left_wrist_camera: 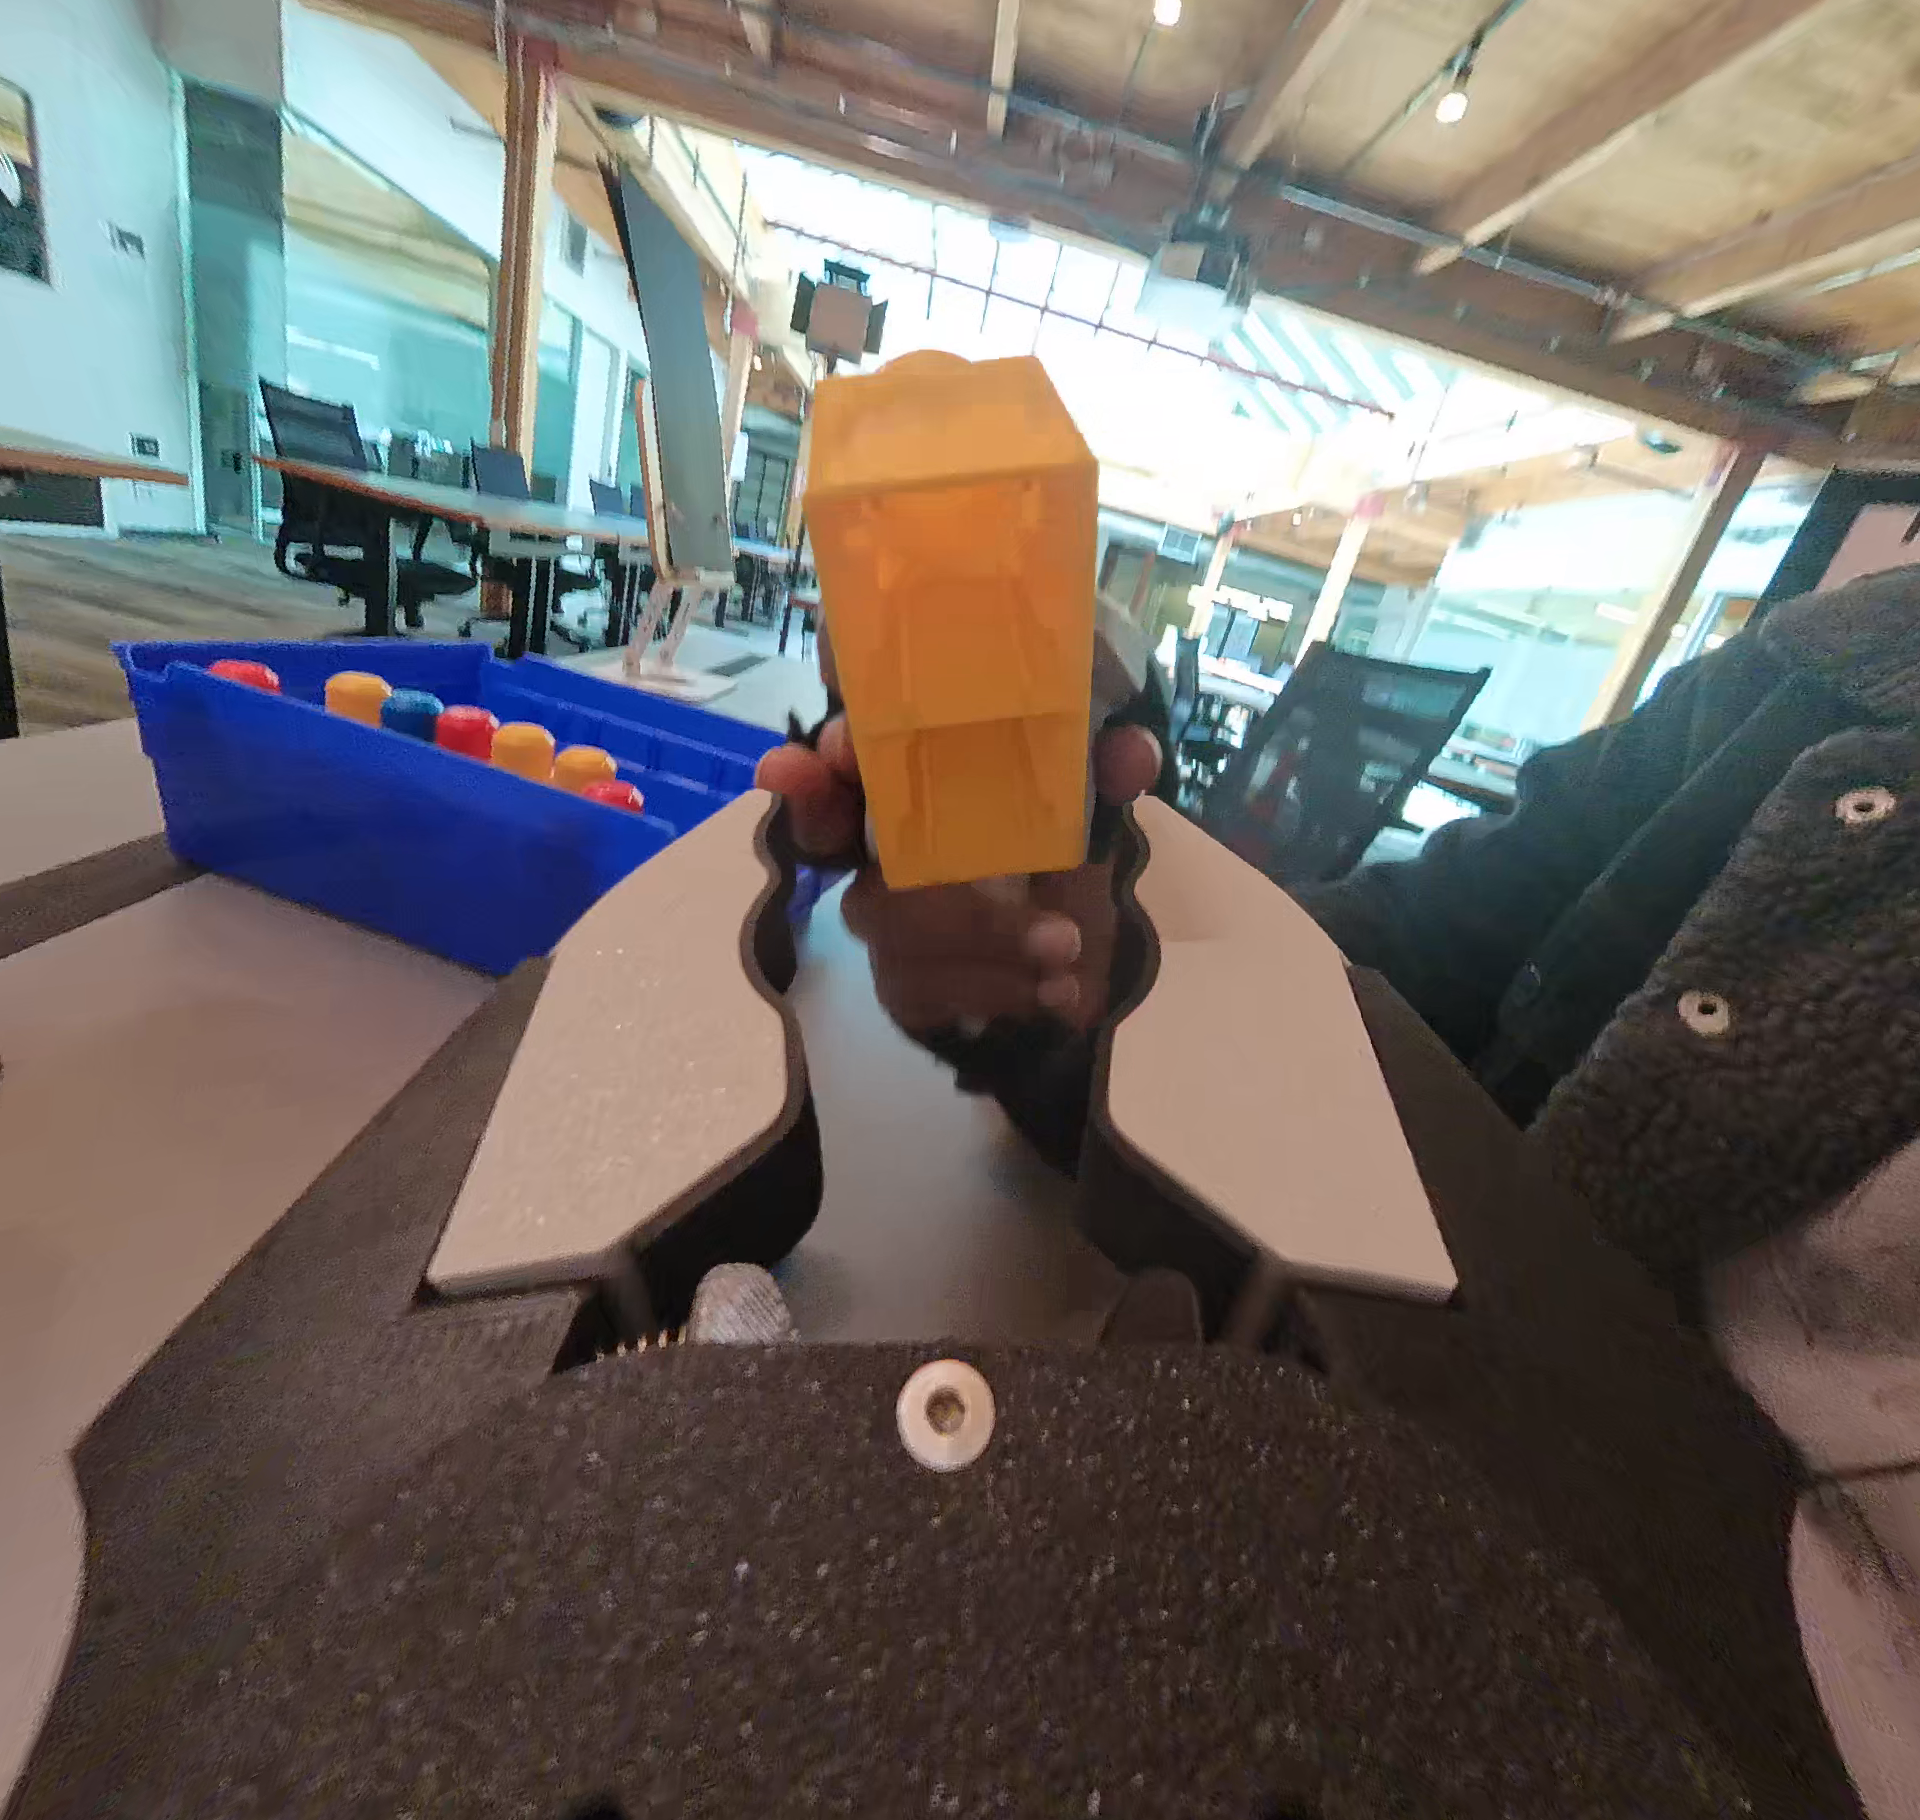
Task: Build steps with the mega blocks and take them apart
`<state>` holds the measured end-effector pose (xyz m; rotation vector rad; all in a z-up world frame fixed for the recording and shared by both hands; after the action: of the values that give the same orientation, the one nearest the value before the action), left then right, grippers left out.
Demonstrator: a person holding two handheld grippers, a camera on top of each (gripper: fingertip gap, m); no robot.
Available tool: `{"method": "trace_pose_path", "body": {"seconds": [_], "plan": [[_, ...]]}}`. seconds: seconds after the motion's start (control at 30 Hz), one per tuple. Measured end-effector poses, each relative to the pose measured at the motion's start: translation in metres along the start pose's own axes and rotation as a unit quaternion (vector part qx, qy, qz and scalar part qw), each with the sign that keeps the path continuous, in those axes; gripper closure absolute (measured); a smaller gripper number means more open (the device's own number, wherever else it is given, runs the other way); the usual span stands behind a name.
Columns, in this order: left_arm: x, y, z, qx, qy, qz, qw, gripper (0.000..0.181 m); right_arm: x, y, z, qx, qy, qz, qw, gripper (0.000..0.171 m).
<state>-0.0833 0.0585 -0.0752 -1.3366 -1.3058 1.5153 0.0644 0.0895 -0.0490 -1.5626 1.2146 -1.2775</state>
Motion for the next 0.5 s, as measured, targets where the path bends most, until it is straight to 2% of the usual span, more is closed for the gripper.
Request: {"method": "trace_pose_path", "body": {"seconds": [0.13, 0.33, 0.5], "plan": [[-0.010, -0.008, -0.001, -0.065, -0.002, 0.004, 0.998, 0.127, 0.001, 0.009, -0.004, -0.020, -0.015, -0.027, 0.999, 0.143], [-0.005, -0.014, 0.010, -0.089, -0.012, 0.018, 0.996, 0.144, 0.003, 0.017, -0.010, 0.013, -0.007, 0.010, 1.000, 0.144], [-0.001, -0.014, 0.017, -0.026, -0.009, -0.007, 1.000, 0.144, 0.002, 0.021, -0.011, 0.071, -0.001, 0.058, 0.996, 0.144]]}}
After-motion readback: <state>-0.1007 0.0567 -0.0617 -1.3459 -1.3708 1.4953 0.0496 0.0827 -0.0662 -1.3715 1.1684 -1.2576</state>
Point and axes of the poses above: each gripper's, where its closed fingertips meet, z back along the fingers, y out of its underside, x = y × z across the jaws, the point moved 8 cm from there along z, back along the fingers, and after that the axes turned 12 degrees about x, right-handed, at the moved point
